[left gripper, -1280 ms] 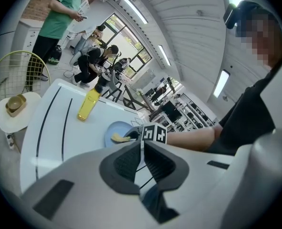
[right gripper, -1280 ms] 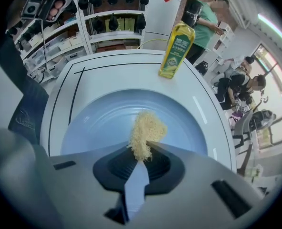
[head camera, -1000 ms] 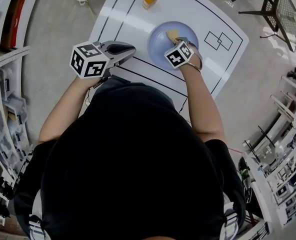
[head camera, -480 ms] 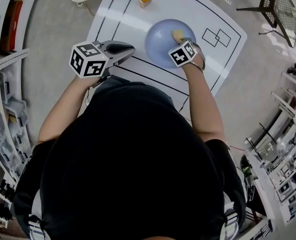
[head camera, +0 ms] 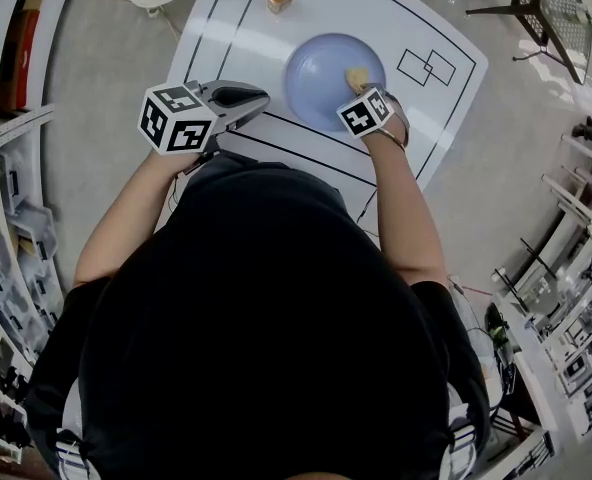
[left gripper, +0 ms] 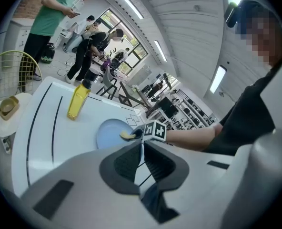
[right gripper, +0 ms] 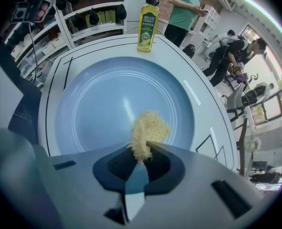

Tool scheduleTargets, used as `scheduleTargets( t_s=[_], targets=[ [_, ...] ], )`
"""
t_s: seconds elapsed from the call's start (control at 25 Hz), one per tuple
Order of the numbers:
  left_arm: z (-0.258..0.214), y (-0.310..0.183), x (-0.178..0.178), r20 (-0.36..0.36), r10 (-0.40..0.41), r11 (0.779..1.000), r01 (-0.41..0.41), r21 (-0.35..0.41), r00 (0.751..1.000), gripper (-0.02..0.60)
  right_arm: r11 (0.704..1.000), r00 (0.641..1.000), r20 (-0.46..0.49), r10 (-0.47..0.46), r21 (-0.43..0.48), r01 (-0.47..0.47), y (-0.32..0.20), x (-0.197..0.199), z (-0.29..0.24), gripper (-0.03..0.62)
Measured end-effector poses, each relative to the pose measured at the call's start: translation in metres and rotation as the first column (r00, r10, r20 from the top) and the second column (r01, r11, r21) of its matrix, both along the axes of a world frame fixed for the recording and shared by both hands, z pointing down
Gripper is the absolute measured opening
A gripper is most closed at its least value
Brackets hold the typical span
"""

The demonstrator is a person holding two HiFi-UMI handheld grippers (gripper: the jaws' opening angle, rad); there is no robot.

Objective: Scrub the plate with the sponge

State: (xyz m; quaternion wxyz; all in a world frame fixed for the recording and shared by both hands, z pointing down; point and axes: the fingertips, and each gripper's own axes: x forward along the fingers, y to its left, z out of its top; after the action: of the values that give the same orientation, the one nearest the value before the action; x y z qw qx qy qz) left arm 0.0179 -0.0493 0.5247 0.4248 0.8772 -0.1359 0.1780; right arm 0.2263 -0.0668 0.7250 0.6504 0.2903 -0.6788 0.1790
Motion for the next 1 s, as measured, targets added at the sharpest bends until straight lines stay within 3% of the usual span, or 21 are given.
scheduleTargets(
  t_s=[0.6, 1.0],
  targets=[
    [-0.005, 0.012, 0.000, -0.007, 0.007, 1.000, -0.007, 0.008, 1.000, 0.026, 0.995, 1.000, -0.005, 0.031, -0.099, -0.031, 0.039, -0.008, 0.000, 0.034],
    [-0.004, 0.018, -0.003, -0.007, 0.014, 1.000, -0.014, 0.006, 1.000, 0.026, 0.990, 0.998, 0.047, 0.048, -0.138, -0.041, 0.056, -0.031, 0.000, 0.034]
  ],
)
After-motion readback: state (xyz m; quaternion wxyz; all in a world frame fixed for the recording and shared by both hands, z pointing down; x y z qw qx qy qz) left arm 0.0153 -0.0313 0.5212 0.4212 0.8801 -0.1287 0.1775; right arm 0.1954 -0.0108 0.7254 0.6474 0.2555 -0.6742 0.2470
